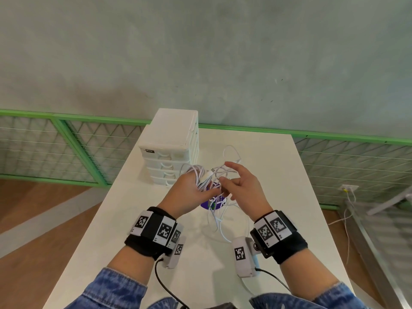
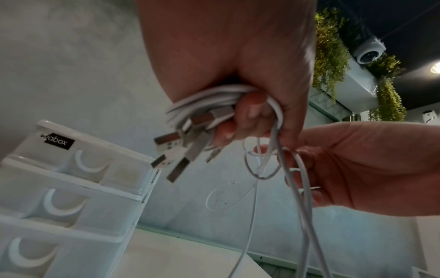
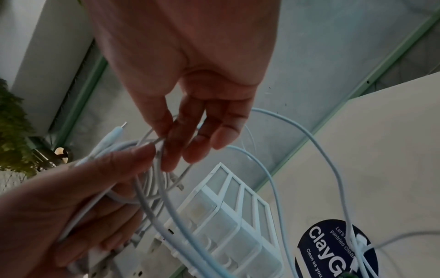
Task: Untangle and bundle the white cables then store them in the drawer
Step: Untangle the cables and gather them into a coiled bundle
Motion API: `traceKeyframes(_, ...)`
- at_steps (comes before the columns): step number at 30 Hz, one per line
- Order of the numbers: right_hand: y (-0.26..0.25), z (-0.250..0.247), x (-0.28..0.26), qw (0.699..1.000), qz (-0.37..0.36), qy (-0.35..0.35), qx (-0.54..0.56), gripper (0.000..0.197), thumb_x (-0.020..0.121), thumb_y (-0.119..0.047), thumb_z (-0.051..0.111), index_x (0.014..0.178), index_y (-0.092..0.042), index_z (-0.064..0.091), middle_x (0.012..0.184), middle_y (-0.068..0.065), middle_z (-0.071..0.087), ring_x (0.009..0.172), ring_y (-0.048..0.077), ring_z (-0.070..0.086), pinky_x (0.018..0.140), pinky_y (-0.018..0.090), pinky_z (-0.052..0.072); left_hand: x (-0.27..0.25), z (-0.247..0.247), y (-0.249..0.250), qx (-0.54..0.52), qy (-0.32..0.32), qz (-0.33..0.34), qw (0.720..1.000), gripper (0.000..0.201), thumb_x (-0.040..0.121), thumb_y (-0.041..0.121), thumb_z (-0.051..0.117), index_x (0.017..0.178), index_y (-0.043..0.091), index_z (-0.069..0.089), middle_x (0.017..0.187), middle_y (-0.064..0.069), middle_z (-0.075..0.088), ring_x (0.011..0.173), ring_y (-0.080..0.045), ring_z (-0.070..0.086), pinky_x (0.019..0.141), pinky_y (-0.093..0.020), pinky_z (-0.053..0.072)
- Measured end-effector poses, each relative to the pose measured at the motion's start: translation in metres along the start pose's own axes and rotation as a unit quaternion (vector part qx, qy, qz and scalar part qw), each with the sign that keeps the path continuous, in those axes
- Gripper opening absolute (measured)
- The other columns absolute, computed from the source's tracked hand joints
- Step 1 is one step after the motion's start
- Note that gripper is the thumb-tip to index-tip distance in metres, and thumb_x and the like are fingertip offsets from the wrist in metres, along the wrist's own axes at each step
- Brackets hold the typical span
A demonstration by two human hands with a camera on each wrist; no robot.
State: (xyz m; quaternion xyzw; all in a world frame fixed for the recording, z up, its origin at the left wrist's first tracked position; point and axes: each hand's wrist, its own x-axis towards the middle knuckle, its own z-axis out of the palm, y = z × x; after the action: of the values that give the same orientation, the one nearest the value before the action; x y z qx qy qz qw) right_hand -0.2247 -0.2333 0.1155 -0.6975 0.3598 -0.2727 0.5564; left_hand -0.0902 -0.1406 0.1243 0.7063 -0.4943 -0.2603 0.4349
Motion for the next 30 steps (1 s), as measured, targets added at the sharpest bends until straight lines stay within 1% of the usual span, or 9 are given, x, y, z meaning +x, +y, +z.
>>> traceKeyframes(2,0.002,0.001,0.001,1.0,0.021,0.014,-0.015,0.041,0.083,-0.017,0.063,0.119,-0.03,0.048,0.062,0.001,0.071,0.059,0.008,0.065,0.057,0.016,0.044,-0.001,-0.001,0.003,0.036,-0.001,0.023,0.999,0.027,0.077,0.03,0.076,0.065,0.039,0.053,0.076,0.011,0.056,0.072,0.005,0.056,0.065,-0.016,0.04)
traceKeyframes(5,0.004,0.0,0.004,0.995,0.065,0.071,-0.006,0.037,0.078,-0.01,0.06,0.111,-0.019,0.047,0.068,0.008,0.071,0.053,0.014,0.064,0.053,0.021,0.045,0.0,-0.004,0.003,0.095,-0.001,0.039,0.995,0.028,0.078,0.035,0.074,0.067,0.039,0.048,0.075,0.012,0.052,0.072,-0.001,0.053,0.065,-0.021,0.039)
traceKeyframes(10,0.007,-0.019,0.006,0.988,0.104,0.083,0.085,0.016,0.085,-0.006,0.057,0.098,-0.012,0.051,0.076,0.008,0.072,0.054,0.017,0.062,0.051,0.026,0.046,0.002,-0.015,-0.002,0.089,-0.009,0.009,0.996,0.034,0.076,0.039,0.075,0.079,0.01,0.058,0.082,-0.005,0.06,0.077,-0.015,0.059,0.071,-0.03,0.047)
traceKeyframes(14,0.01,-0.02,0.009,0.99,0.074,0.12,-0.023,0.021,0.086,-0.006,0.045,0.084,-0.019,0.06,0.068,-0.001,0.061,0.054,0.012,0.047,0.054,0.024,0.036,0.003,-0.013,0.0,0.08,0.003,0.019,0.997,0.036,0.077,0.038,0.074,0.082,0.006,0.058,0.084,-0.009,0.06,0.079,-0.019,0.059,0.075,-0.037,0.048)
traceKeyframes(18,0.002,-0.021,0.005,0.995,0.089,0.029,-0.016,0.028,0.088,-0.005,0.043,0.084,-0.01,0.071,0.075,0.002,0.066,0.062,0.002,0.056,0.059,0.014,0.041,0.002,-0.013,-0.001,0.069,0.019,0.017,0.997,0.028,0.079,0.035,0.074,0.08,0.012,0.059,0.083,-0.004,0.061,0.078,-0.014,0.06,0.071,-0.028,0.046)
traceKeyframes(20,-0.001,-0.017,0.001,0.993,0.106,-0.037,0.035,0.029,0.089,-0.004,0.041,0.093,-0.006,0.07,0.07,0.015,0.065,0.053,0.01,0.058,0.052,0.015,0.042,0.003,-0.011,0.0,0.068,0.017,0.023,0.997,0.025,0.079,0.035,0.074,0.079,0.014,0.059,0.083,-0.003,0.061,0.08,-0.016,0.06,0.073,-0.03,0.046)
traceKeyframes(23,0.003,-0.011,0.0,0.988,0.099,-0.088,0.081,0.027,0.095,-0.013,0.041,0.1,-0.013,0.068,0.068,0.015,0.067,0.057,0.022,0.059,0.051,0.023,0.042,0.003,-0.009,0.0,0.087,0.009,0.04,0.995,0.021,0.081,0.034,0.072,0.072,0.028,0.054,0.082,0.001,0.057,0.083,-0.017,0.057,0.075,-0.031,0.045)
traceKeyframes(27,0.007,-0.01,0.002,0.995,0.074,-0.062,0.021,0.019,0.093,-0.023,0.054,0.092,-0.01,0.069,0.075,0.003,0.066,0.061,0.008,0.057,0.052,0.017,0.046,0.004,-0.012,-0.005,0.141,-0.007,0.048,0.989,0.02,0.085,0.035,0.066,0.079,0.018,0.059,0.085,0.001,0.057,0.084,-0.016,0.056,0.075,-0.033,0.045)
traceKeyframes(30,0.008,-0.01,0.005,0.996,0.067,-0.027,0.057,0.016,0.092,-0.015,0.055,0.084,-0.007,0.065,0.075,0.004,0.065,0.066,0.013,0.058,0.058,0.02,0.048,0.008,-0.014,-0.014,0.193,-0.036,0.061,0.979,0.023,0.087,0.039,0.059,0.08,0.017,0.058,0.088,0.001,0.056,0.086,-0.015,0.054,0.072,-0.033,0.044)
